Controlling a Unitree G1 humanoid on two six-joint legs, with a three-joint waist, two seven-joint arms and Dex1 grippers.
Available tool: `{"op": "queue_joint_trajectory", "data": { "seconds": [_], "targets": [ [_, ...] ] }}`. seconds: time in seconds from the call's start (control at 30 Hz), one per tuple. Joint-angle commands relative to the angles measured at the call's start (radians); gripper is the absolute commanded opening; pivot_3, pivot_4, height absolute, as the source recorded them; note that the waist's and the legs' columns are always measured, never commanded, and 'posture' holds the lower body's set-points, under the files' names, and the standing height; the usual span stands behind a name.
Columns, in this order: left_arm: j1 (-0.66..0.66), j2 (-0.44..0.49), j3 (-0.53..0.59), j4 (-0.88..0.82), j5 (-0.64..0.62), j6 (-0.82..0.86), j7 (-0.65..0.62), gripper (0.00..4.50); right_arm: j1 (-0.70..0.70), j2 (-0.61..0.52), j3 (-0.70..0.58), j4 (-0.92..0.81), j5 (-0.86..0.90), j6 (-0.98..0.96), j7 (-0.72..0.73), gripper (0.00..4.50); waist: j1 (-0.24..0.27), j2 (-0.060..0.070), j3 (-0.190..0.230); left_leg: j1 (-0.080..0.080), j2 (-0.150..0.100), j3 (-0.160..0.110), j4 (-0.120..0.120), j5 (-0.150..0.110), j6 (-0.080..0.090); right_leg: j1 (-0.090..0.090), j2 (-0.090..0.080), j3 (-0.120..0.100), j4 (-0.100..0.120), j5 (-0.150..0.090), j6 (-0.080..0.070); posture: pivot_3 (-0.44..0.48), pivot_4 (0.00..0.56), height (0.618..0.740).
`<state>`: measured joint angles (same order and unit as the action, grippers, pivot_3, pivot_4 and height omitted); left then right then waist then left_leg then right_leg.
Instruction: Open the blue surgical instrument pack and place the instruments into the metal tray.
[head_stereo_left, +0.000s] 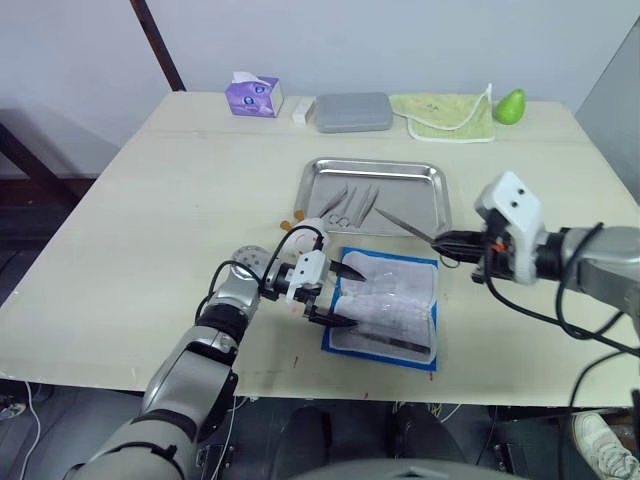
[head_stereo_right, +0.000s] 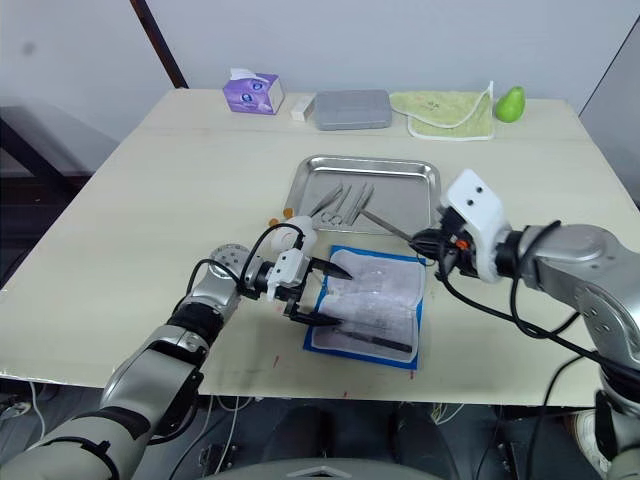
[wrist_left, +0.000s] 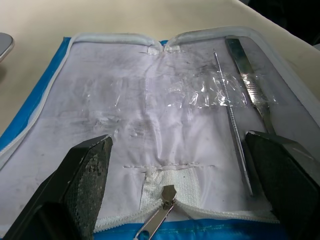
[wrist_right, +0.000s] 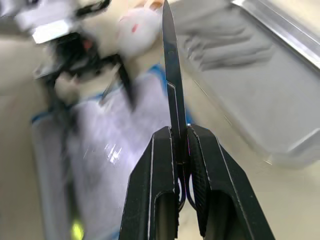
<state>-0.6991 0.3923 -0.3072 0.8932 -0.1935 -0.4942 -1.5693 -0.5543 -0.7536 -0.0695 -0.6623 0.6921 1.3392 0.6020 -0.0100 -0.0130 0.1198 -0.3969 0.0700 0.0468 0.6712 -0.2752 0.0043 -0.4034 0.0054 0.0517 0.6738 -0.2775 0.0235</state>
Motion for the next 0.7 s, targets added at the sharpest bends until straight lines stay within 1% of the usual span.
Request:
{"op": "queue_joint_trajectory", "data": {
  "seconds": [0.03, 0.07, 0.13, 0.2, 0.3, 0.37, 0.47, 0.7],
  "targets": [
    [0.053, 0.010, -0.039, 0.048, 0.089, -0.002, -0.018, 4.50, -0.167, 0.254, -0.018, 0.149, -0.089, 0.126, -0.239, 0.05, -0.002, 0.000, 0.000, 0.001, 0.000, 0.000, 0.000, 0.000, 0.000, 0.000, 0.000, 0.001, 0.000, 0.000, 0.000, 0.000, 0.150, 0.740],
    [0.052, 0.009, -0.036, 0.049, 0.089, -0.001, -0.015, 4.50, -0.191, 0.315, 0.011, 0.192, -0.139, 0.109, -0.308, 0.05, 0.001, 0.005, -0.002, 0.001, 0.001, 0.000, 0.000, 0.000, 0.000, 0.000, 0.000, 0.001, 0.000, 0.000, 0.000, 0.000, 0.150, 0.740],
    [0.049, 0.006, -0.031, 0.054, 0.094, 0.000, -0.010, 4.50, -0.220, 0.442, 0.017, 0.263, -0.218, 0.087, -0.425, 0.05, 0.005, 0.004, -0.002, -0.002, -0.002, -0.001, -0.001, 0.001, 0.001, -0.002, 0.001, 0.000, 0.002, 0.000, 0.000, 0.000, 0.150, 0.740],
    [0.047, 0.004, -0.026, 0.057, 0.099, 0.002, -0.007, 4.50, -0.238, 0.505, 0.048, 0.317, -0.276, 0.050, -0.492, 0.05, 0.001, 0.006, -0.003, -0.002, -0.001, 0.001, -0.002, 0.001, 0.001, -0.002, 0.002, 0.002, 0.002, 0.000, 0.000, 0.000, 0.150, 0.740],
    [0.045, 0.001, -0.021, 0.059, 0.101, 0.005, -0.004, 4.50, -0.254, 0.620, 0.021, 0.395, -0.329, 0.012, -0.574, 0.05, 0.000, 0.006, -0.003, -0.004, -0.002, 0.001, -0.002, 0.001, 0.001, -0.005, 0.001, 0.003, 0.003, 0.000, 0.000, 0.000, 0.150, 0.740],
    [0.043, 0.000, -0.020, 0.063, 0.103, 0.004, -0.001, 4.50, -0.263, 0.659, 0.030, 0.450, -0.374, -0.028, -0.616, 0.05, -0.001, 0.006, -0.002, -0.004, -0.002, 0.001, -0.002, 0.001, 0.001, -0.005, 0.001, 0.003, 0.004, 0.000, 0.000, 0.000, 0.150, 0.740],
    [0.050, 0.001, -0.018, 0.064, 0.103, 0.001, 0.004, 4.50, -0.265, 0.746, 0.002, 0.530, -0.409, -0.090, -0.680, 0.05, -0.004, 0.006, -0.003, -0.003, -0.002, 0.001, -0.002, 0.001, 0.001, -0.005, 0.001, 0.004, 0.004, 0.000, 0.000, 0.000, 0.150, 0.740],
    [0.062, 0.002, -0.013, 0.055, 0.101, 0.001, 0.009, 4.50, -0.279, 0.844, 0.019, 0.723, -0.493, -0.266, -0.747, 0.05, -0.005, 0.006, -0.003, -0.003, -0.002, 0.001, -0.002, 0.001, 0.001, -0.004, 0.001, 0.004, 0.004, 0.000, 0.000, 0.000, 0.150, 0.740]
  ]
}}
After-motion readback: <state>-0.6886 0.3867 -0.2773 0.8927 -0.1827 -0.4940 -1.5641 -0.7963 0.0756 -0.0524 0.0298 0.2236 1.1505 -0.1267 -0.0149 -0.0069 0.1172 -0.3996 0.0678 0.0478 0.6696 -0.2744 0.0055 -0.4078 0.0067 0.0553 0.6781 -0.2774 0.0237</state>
